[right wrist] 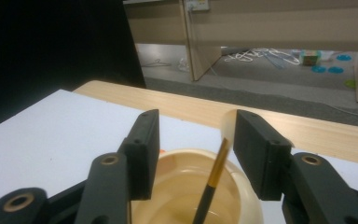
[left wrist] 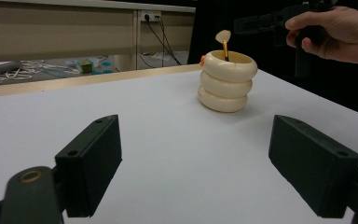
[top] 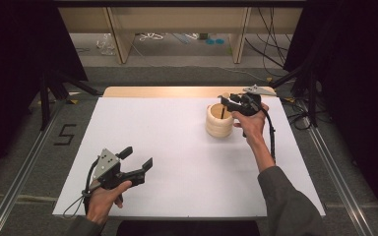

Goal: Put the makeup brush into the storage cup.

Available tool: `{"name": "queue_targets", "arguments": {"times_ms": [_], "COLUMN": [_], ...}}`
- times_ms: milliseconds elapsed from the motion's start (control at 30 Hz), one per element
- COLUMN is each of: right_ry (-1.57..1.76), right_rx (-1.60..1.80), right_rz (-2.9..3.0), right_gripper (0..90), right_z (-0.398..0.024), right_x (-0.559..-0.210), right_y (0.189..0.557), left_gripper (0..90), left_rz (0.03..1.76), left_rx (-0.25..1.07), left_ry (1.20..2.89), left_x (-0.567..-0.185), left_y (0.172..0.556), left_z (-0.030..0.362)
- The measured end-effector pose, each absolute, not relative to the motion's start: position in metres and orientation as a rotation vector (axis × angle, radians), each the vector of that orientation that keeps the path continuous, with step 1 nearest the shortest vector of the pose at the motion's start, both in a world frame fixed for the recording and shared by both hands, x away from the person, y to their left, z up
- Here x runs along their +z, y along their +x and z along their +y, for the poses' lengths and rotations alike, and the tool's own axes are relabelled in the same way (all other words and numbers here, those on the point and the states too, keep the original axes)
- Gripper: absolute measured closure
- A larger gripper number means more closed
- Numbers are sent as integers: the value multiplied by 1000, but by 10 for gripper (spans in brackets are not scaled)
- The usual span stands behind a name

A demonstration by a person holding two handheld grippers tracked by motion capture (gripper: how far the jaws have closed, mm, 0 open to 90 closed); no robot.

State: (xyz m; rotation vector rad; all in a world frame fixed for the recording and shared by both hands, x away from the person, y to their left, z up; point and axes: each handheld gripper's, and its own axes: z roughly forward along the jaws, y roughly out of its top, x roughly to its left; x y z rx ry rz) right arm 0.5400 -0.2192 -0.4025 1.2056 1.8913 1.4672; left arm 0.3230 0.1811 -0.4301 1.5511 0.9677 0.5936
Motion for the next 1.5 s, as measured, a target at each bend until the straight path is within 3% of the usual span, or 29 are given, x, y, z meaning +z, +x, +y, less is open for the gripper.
{"name": "queue_targets", "arguments": {"times_ms": [567,1500], "right_ry": [1180,1108], "right_rx": [1452,1525], "right_rz": [1905,1964], "right_gripper": [348,300], "right_z": [-223,-215], "right_x": [-386,-393], "right_y": [523,468], "left_gripper": [167,167], "left_rz": [969,967], "left_rx": [591,591], "left_ry": [1554,1553], "left_x": [-430,-430], "left_y": [323,323], "left_z": [181,180]}}
